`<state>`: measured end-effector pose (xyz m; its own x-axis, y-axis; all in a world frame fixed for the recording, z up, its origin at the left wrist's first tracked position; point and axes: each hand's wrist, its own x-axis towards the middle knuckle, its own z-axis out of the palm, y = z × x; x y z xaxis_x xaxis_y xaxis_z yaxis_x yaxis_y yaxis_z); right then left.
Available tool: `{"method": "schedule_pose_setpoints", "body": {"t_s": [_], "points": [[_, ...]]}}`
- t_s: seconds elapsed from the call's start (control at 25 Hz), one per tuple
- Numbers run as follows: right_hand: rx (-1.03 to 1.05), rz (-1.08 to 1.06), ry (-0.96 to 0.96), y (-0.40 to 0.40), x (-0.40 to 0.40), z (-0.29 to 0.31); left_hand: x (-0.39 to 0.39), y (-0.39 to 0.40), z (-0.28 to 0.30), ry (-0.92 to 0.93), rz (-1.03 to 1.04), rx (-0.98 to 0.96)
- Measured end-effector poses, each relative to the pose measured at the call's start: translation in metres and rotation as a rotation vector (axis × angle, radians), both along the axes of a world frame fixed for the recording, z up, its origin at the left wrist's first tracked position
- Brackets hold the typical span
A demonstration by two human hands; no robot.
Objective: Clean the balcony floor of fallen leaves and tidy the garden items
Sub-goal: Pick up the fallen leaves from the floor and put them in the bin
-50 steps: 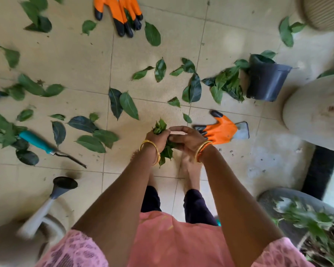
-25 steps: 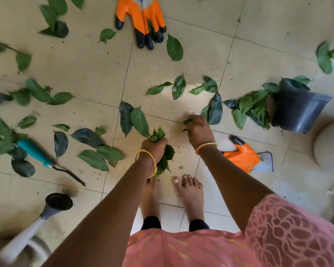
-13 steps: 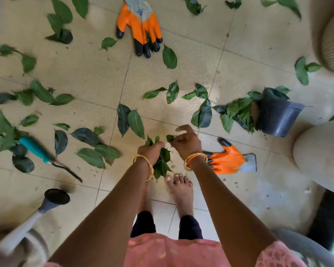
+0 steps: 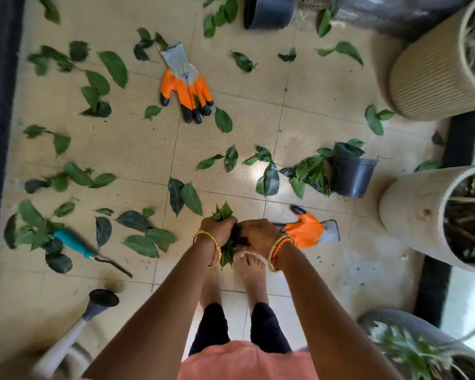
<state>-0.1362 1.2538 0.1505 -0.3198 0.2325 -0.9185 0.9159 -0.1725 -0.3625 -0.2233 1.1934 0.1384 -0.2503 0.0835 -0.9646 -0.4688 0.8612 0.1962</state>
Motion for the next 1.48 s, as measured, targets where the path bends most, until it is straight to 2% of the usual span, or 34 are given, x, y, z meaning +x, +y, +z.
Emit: {"method": "schedule_pose_setpoints", "body": {"t_s": [0.16, 0.2, 0.28, 0.32, 0.36, 0.44, 0.48, 0.72, 0.92, 1.08, 1.24, 1.36, 1.44, 1.48], "points": [[0.146, -0.062, -0.038, 0.022, 0.008, -0.021, -0.01, 0.028, -0.01, 0.014, -0.257, 0.037], [0.106, -0.151, -0.037, 0.028, 0.011, -0.028, -0.013, 0.035, -0.016, 0.03, -0.327, 0.039], [-0.016, -0.469, -0.015, 0.044, 0.016, -0.049, -0.02, 0.045, -0.036, 0.085, -0.412, 0.037], [-0.001, -0.642, -0.021, 0.054, 0.019, -0.064, -0.023, 0.05, -0.045, 0.088, -0.417, 0.031], [0.114, -0.726, -0.046, 0.064, 0.023, -0.083, -0.027, 0.053, -0.055, 0.082, -0.414, 0.03], [0.441, -0.544, -0.21, 0.076, 0.027, -0.124, -0.029, 0.057, -0.077, 0.073, -0.435, 0.036], [0.531, -0.45, -0.275, 0.079, 0.026, -0.141, -0.028, 0.058, -0.088, 0.075, -0.43, 0.033], [0.596, -0.326, -0.382, 0.071, 0.007, -0.206, -0.017, 0.05, -0.133, 0.081, -0.353, -0.034], [0.687, -0.384, -0.278, 0.069, 0.023, -0.213, -0.018, 0.05, -0.138, 0.056, -0.353, -0.041], [0.625, -0.432, -0.218, 0.083, 0.033, -0.196, -0.02, 0.058, -0.133, 0.055, -0.21, 0.019], [0.451, -0.483, 0.059, 0.073, 0.011, -0.151, -0.012, 0.085, -0.116, 0.034, -0.072, 0.166], [0.194, -0.457, 0.145, 0.081, 0.0, -0.136, -0.018, 0.101, -0.117, 0.042, 0.044, 0.107], [-0.002, -0.524, 0.181, 0.099, -0.004, -0.136, -0.033, 0.101, -0.131, 0.033, 0.031, 0.043], [0.002, -0.572, 0.181, 0.108, -0.007, -0.141, -0.04, 0.099, -0.138, 0.02, 0.022, 0.028]]}}
